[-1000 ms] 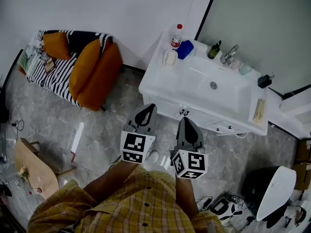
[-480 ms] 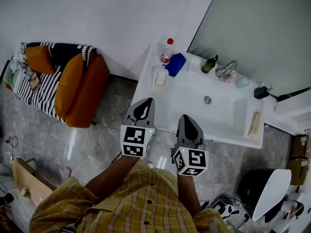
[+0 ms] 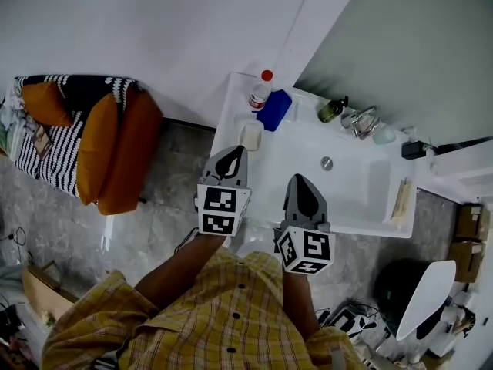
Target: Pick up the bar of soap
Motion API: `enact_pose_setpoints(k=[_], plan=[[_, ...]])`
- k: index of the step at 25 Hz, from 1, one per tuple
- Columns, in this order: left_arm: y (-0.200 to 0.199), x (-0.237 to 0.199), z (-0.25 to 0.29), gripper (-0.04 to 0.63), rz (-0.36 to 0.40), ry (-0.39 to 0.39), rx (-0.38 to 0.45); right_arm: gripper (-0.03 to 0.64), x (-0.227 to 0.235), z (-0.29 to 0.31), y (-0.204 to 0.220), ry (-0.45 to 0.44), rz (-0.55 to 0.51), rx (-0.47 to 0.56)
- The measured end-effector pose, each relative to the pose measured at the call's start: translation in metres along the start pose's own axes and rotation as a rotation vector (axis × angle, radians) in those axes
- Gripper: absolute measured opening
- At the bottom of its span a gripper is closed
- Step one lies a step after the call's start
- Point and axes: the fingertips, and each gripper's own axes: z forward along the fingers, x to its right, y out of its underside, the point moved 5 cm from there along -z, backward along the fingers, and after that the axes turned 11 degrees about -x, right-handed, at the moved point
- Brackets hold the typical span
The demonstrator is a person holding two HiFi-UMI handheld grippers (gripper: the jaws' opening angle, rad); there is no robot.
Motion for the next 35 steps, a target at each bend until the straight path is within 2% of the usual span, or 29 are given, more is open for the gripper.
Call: enact_pose_setpoints(k=[5,11,20,26,35], plan=[[0.011,-0.007,0.039,0.011,-0.011,-0.006,-0.085,0.018,0.013,0.027,-0.004,-0.014,0.0,-0.022],[0.03,-0.014,0.084,0.011,-0.021,-0.052,-0.183,0.018,0.031,0.043,-0.017,-0.032,0.002,-0.012],[0.049,-0.012,0.14,0.015,-0.068,-0.083,-0.27,0.018,0.054,0.06,-0.016,-0.06,0.014,-0.032],[0.063,-0.013,0.165,0.129,-0.095,-0.109,-0.345,0.018,0.065,0.071,-0.011,-0.078,0.025,-0.047],[0.077,-0.013,0.201,0.19,-0.143,-0.14,-0.432,0.018,0.084,0.082,-0.008,-0.076,0.047,-0.064]])
